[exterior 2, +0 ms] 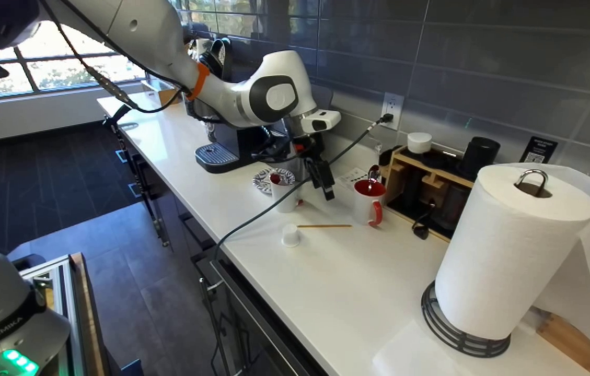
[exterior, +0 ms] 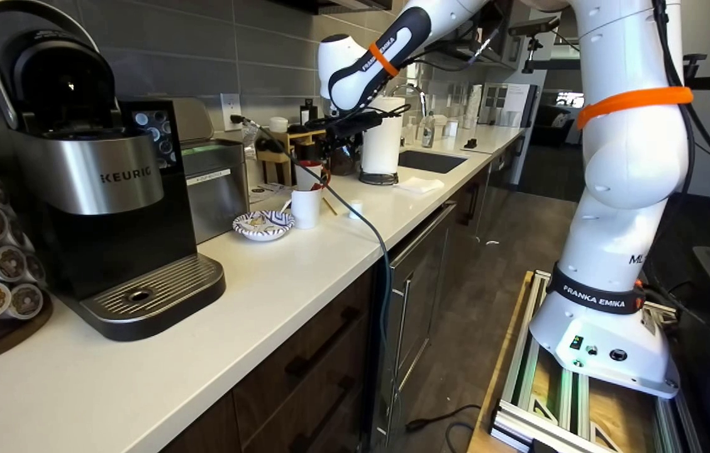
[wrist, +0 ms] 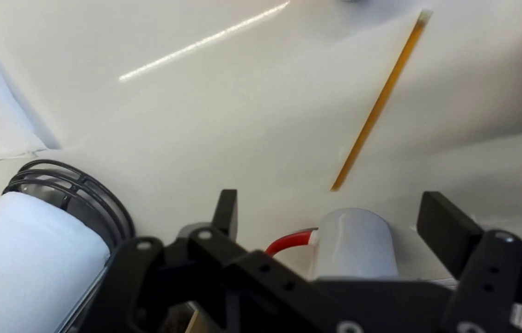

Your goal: Put the straw into the cup

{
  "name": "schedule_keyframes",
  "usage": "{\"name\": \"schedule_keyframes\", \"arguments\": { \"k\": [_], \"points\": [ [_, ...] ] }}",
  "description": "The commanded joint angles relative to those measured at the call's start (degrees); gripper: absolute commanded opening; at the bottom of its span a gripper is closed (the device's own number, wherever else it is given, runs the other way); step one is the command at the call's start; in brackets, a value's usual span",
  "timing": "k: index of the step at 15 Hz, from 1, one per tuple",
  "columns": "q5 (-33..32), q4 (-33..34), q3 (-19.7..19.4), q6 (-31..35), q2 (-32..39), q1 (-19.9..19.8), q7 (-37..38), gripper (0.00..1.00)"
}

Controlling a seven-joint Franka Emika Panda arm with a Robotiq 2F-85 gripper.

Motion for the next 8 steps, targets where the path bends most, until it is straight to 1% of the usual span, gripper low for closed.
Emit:
{"name": "schedule_keyframes", "arguments": {
  "k": [1,2,5,6,8],
  "points": [
    [5.2,8.1,-4.3,-11.2,5.5,3.6,0.2,1.0],
    [5.5,8.5,-5.2,-13.5,5.9,4.2,2.2,1.0],
    [9.4,11.7,-6.4,-21.3,7.6,4.5,4.1,1.0],
    [7.5,8.6,-6.5,-17.3,5.7,4.7,2.1,1.0],
    [7.6,9.2,-6.9,-17.9,6.0,4.9,2.2,1.0]
  ]
}}
